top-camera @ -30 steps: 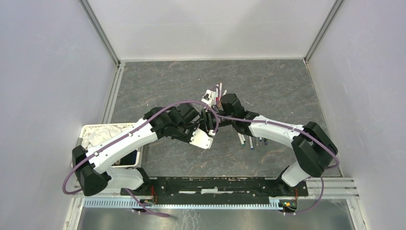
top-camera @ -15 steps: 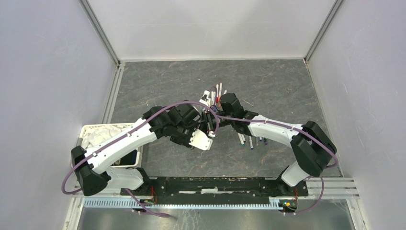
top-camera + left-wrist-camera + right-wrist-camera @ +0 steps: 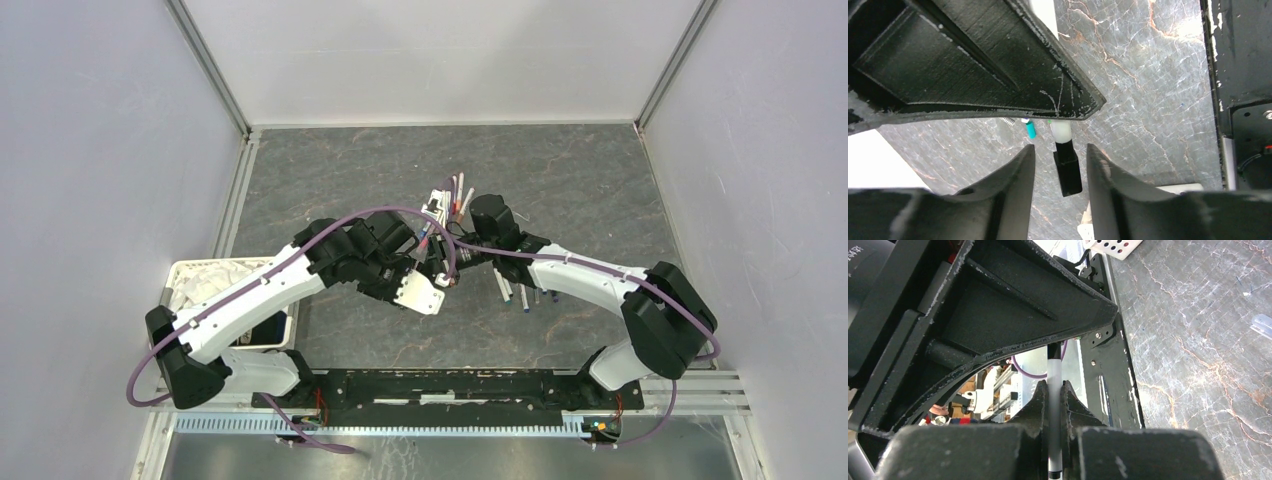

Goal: Open the pen caps
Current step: Open the pen cap from the pen.

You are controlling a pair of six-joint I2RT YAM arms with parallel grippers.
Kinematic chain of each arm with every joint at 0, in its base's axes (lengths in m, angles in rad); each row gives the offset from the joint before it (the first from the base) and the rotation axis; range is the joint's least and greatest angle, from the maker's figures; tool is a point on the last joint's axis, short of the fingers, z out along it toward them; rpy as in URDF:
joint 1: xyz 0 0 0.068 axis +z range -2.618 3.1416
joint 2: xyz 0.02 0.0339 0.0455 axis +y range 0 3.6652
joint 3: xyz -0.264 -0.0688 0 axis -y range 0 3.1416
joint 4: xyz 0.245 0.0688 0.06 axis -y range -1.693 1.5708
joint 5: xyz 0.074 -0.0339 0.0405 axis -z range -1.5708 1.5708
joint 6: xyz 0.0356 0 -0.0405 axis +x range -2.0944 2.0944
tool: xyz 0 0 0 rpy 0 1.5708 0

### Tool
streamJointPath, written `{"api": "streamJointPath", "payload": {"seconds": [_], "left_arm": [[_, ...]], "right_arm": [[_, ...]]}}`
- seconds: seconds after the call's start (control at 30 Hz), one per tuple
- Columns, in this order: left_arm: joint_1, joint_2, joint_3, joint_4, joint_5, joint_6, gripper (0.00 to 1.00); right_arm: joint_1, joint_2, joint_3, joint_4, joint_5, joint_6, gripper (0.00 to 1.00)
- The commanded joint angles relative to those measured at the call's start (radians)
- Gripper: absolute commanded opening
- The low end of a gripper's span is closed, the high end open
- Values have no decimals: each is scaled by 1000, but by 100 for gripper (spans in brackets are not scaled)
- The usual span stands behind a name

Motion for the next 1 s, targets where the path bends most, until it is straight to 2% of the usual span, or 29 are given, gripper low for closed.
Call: {"api": "streamJointPath", "payload": {"seconds": [0.0, 0.07, 0.27, 0.3, 0.37, 0.43, 0.5, 0.67, 0.73, 0.77, 0.83, 0.87, 0.9, 0.97], "left_arm": [[1, 0, 37, 7, 20, -3, 41], [1, 0, 40, 14, 24, -6, 30], [2, 9, 31, -23, 80, 15, 10], [1, 10, 30, -27, 82, 19, 9], [1, 12, 30, -27, 84, 26, 3], [1, 16, 32, -25, 77, 31, 2], [1, 19, 32, -23, 62, 36, 2], [15, 13, 26, -17, 29, 53, 2], [30, 11, 21, -11, 20, 66, 2], [42, 11, 20, -7, 19, 71, 2], [63, 15, 25, -3, 25, 79, 2], [72, 19, 27, -1, 28, 81, 2], [74, 22, 30, 1, 27, 80, 2], [75, 24, 33, 8, 33, 79, 2]], "right_arm": [[-8, -29, 13, 6, -30, -40, 0], [-7, -26, 16, -2, -28, -46, 0], [-7, -9, 36, -33, -19, -72, 0], [-8, -2, 41, -34, -19, -71, 4], [-5, 15, 56, -22, -17, -57, 24], [5, 36, 87, -12, -20, -45, 33], [15, 56, 109, -13, -20, -44, 32], [19, 55, 116, -54, -25, -88, 6], [19, 45, 106, -82, -32, -115, 3], [21, 38, 97, -89, -37, -120, 5], [22, 26, 79, -96, -46, -129, 23], [22, 19, 71, -96, -44, -129, 29], [23, 16, 66, -92, -39, -126, 32], [25, 16, 61, -72, -32, -111, 33]]}}
